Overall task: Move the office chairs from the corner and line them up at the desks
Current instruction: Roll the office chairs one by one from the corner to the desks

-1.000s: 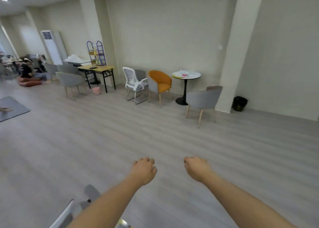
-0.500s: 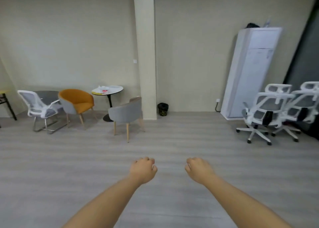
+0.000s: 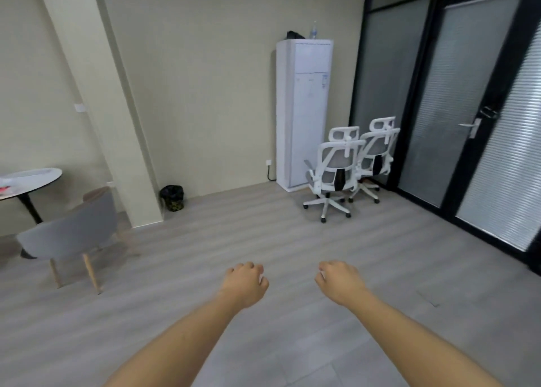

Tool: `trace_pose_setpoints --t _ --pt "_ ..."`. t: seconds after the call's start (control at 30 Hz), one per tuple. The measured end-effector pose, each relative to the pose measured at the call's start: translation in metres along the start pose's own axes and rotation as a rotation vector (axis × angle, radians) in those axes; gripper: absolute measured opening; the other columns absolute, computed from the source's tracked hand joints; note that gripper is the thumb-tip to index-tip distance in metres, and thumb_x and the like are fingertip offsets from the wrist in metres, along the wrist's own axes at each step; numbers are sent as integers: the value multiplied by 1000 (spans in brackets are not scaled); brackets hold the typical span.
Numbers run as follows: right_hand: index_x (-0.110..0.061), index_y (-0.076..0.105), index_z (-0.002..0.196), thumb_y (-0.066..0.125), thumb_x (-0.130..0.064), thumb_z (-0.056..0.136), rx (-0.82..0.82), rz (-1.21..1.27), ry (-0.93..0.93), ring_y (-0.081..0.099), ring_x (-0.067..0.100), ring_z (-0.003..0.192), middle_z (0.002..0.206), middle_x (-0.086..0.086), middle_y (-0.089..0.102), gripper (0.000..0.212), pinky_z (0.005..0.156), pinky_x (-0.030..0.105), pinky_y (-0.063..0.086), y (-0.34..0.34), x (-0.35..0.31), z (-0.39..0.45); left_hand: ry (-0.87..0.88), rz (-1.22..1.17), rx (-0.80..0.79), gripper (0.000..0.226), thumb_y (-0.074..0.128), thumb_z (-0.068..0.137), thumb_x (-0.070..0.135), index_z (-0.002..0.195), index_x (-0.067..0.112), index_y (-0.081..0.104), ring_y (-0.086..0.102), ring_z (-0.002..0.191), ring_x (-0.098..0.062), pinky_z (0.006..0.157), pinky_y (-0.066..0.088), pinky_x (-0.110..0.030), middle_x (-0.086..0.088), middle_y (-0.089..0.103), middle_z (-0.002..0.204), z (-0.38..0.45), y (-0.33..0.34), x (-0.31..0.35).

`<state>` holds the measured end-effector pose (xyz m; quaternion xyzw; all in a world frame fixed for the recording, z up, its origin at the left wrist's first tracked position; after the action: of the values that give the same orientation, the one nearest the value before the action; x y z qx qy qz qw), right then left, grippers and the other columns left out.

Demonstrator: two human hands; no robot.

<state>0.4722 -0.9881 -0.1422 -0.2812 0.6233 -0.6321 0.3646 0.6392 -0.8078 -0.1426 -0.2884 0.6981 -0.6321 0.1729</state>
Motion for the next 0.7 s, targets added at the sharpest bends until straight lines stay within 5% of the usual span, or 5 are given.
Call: trace_pose_setpoints --t 0.33,0.7 --pt "-18 63 119 40 -38 96 -14 3 254 59 31 111 122 7 64 38 90 35 46 -10 140 137 196 40 -14 46 35 99 46 135 21 50 50 125 -30 105 37 -40 -7 54 136 235 -26 100" --pt "-13 64 110 42 -34 96 16 75 315 58 32 107 116 10 63 33 86 35 44 -21 368 310 238 39 -26 48 35 97 46 136 22 50 48 126 -30 106 35 -43 -6 54 137 480 -32 274"
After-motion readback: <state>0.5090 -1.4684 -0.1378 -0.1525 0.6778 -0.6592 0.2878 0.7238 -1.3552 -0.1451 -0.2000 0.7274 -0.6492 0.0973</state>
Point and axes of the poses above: each hand's wrist, its own z-axis towards the middle knuckle, its own y-axis out of the palm, x = y × z, the point moved 3 cm from there along z, towards the middle knuckle
